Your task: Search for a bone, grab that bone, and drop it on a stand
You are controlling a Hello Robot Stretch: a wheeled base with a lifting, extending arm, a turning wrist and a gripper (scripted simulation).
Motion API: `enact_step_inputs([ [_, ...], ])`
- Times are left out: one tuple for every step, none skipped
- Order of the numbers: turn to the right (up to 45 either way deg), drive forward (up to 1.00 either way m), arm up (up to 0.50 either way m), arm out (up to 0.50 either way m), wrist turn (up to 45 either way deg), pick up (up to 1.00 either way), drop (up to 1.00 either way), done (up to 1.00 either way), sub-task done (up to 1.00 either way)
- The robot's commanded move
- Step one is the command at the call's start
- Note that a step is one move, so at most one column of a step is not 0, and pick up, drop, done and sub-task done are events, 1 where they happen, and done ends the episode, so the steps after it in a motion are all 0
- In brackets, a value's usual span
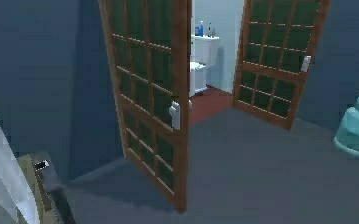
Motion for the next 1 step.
enact_step_inputs([
  [39.0,0.00,0.00,0.00,0.0,0.00,0.00,0.00,0.00],
])
